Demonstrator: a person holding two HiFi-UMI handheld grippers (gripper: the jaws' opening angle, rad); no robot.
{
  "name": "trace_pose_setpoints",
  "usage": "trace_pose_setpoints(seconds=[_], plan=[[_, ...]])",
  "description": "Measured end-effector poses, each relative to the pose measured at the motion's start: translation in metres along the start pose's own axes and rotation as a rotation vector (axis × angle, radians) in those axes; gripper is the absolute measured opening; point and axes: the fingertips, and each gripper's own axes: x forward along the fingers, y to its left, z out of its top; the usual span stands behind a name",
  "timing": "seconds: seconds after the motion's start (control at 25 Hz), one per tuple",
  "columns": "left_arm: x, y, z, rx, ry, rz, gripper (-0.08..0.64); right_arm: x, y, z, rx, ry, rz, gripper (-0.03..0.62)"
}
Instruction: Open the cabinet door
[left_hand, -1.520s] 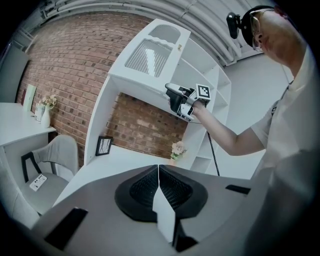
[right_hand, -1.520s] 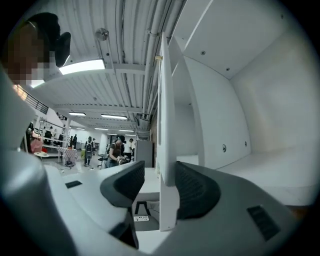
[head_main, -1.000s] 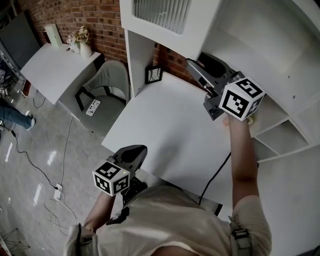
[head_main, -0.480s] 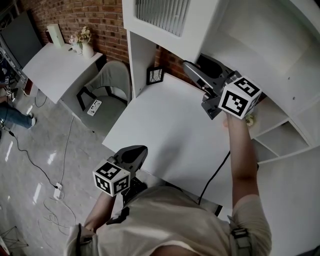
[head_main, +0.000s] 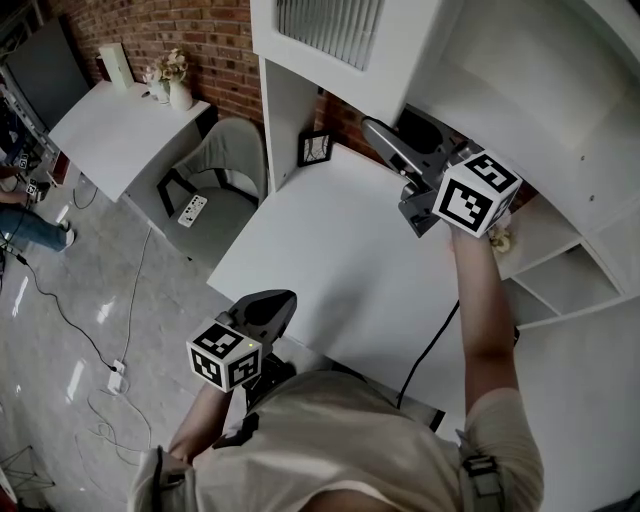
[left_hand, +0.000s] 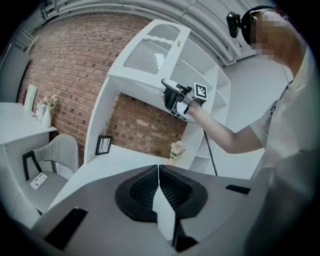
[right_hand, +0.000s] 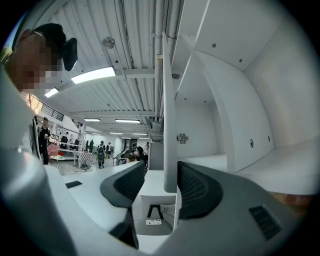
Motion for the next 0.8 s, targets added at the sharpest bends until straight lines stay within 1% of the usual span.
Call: trace_pose_setpoints(seconds=[0.28,0.48,0.64,0.8], plan=[[-0.007,0.004,-0.005,-0.017,-0.005,0.034,0.020,0.011,0.006,-0.001,-0.006,-0.016,0.013,0.206],[-0.013,0.006,-0.004,-0.022,-0.013,0.044,0.020,0.019,0.015,-0.002,-0.027,-0.004,0.005,0.209],[-0.008,0.008,-0.007,-0.024,-0.005,0.047,0.020,0.021,0.020,-0.003,-0.026,-0.010,0.036,0.214],[-0.008,0.006,-0.009,-0.022,-0.006,0.044,0.020,0.024,0.035,-0.006,-0.046,0.000,0.080,0.213]])
